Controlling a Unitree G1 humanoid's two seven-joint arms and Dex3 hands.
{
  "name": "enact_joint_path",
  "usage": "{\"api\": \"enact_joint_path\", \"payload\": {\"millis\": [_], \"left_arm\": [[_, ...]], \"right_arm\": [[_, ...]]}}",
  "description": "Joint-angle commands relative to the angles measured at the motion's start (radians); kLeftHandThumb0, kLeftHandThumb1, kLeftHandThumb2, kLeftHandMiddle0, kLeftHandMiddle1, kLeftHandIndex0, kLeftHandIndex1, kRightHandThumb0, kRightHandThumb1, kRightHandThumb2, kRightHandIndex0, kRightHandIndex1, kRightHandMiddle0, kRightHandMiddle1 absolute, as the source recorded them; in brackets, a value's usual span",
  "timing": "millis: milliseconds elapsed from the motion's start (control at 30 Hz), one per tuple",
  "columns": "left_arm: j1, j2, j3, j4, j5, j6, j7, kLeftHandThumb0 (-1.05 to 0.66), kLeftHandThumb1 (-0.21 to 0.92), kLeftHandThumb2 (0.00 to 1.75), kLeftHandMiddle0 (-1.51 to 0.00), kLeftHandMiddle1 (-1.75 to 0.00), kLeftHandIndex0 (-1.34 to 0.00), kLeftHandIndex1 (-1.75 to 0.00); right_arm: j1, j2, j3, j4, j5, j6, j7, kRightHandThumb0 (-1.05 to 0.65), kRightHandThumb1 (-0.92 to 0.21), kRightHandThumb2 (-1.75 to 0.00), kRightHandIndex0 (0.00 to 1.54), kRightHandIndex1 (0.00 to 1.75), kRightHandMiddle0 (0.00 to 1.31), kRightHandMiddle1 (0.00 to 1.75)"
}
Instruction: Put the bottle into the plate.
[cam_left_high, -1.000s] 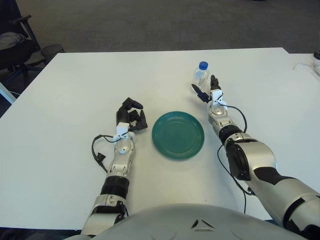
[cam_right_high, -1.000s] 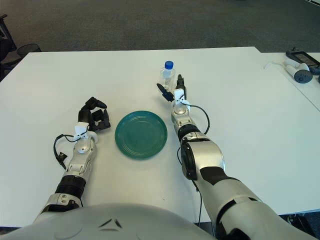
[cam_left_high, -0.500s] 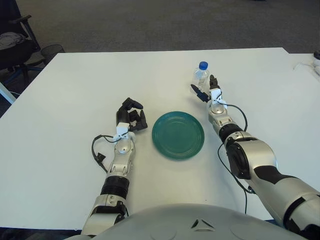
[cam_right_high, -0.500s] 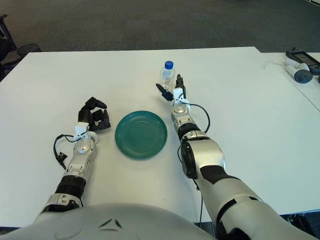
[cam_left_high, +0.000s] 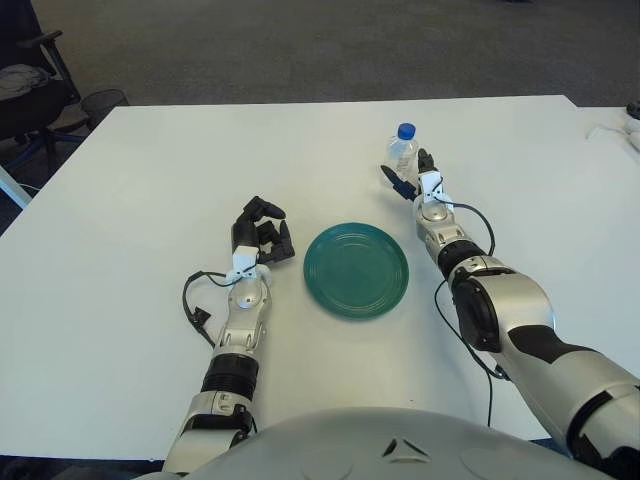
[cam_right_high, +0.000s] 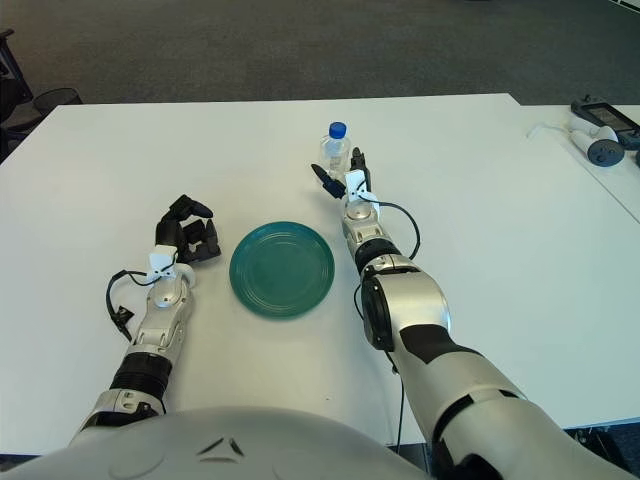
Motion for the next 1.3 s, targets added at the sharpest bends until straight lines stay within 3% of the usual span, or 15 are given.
{"api": "enact_joint_path", "payload": {"millis": [0,1267], "left_arm": [[0.036,0.002,0.003,0.023,0.008,0.034,0.005,-0.51,0.21,1.44,-1.22,-1.75,-0.69,-1.75],[0.072,0.007,-0.014,0.012,0.023,-0.001,-0.003,-0.51,0.21,1.45,-1.23,-1.75,-0.69,-1.75]], "right_arm": [[-0.003,-0.008,-0.006,0.027,0.001,0.047,0.027,-1.05,-0.92,-0.21,0.00,0.00,0.00,0.00],[-0.043,0.006,0.009,0.039,-0.050,0.074,0.017,-1.00,-0.88,-0.16,0.06,0.03,0.01,0.00]]}}
